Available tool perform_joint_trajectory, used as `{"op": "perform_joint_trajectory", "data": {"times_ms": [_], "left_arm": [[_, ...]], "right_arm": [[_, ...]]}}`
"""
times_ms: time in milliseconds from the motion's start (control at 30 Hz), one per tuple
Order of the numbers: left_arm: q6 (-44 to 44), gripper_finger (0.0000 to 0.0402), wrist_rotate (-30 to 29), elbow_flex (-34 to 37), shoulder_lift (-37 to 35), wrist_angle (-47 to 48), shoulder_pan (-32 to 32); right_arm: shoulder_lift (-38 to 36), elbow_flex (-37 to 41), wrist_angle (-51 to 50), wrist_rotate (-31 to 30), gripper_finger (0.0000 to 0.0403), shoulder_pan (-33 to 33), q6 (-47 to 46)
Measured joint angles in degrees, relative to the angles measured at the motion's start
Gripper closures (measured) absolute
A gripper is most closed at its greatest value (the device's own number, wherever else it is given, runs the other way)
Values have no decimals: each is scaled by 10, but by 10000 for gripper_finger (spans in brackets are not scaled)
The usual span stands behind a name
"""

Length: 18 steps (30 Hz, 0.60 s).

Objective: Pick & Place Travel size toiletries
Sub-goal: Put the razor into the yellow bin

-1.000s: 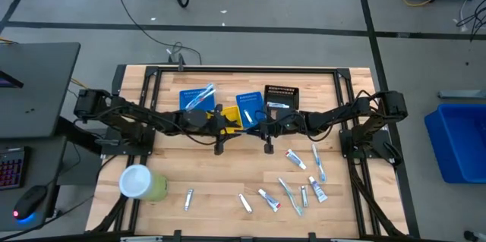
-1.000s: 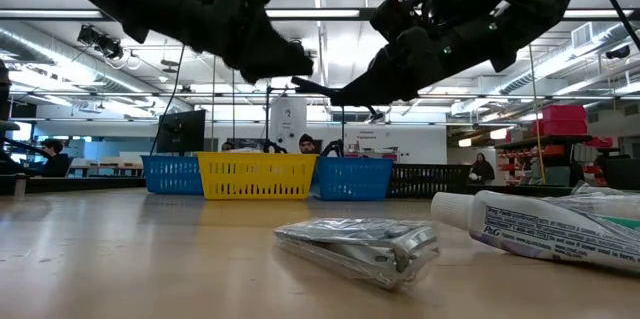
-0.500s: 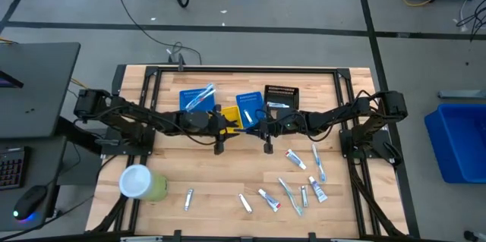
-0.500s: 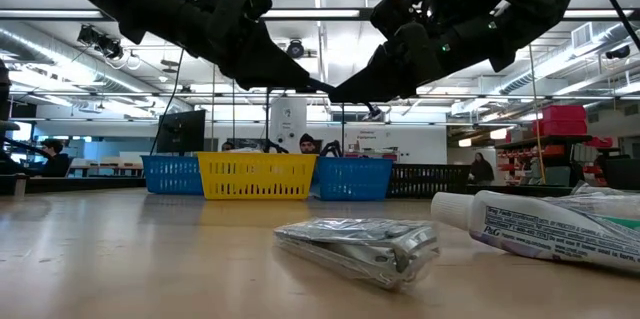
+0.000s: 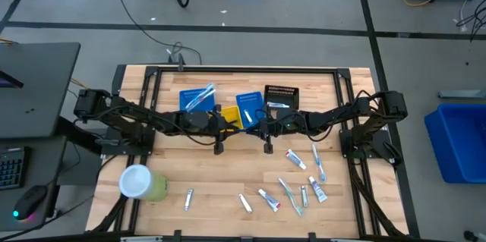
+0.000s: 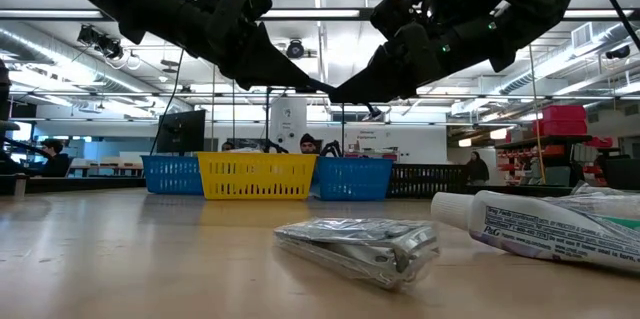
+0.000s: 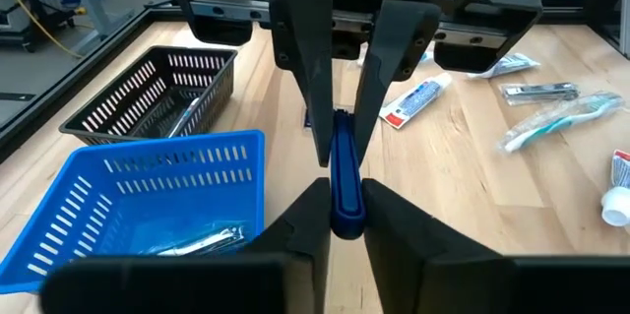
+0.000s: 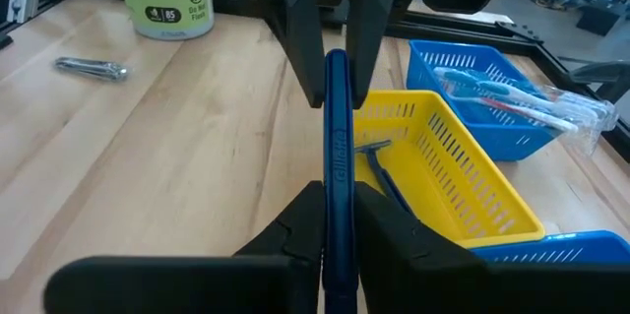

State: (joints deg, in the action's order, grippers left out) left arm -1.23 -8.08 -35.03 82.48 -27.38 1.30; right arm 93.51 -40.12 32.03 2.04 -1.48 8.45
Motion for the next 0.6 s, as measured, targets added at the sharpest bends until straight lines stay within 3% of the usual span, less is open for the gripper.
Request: {"op": "perform_joint_trajectory", "data": {"times_ms": [233, 433, 600], "left_arm": [[0, 357, -4, 0, 0, 3, 0], [2, 351, -57, 0, 0, 16, 0], [-4, 358, -62, 0, -1, 48, 2]], "right_arm": [[0, 0, 4, -22, 316, 0, 0], [0, 0, 4, -43, 282, 0, -20], [0, 0, 4, -78, 256, 2, -20]]}}
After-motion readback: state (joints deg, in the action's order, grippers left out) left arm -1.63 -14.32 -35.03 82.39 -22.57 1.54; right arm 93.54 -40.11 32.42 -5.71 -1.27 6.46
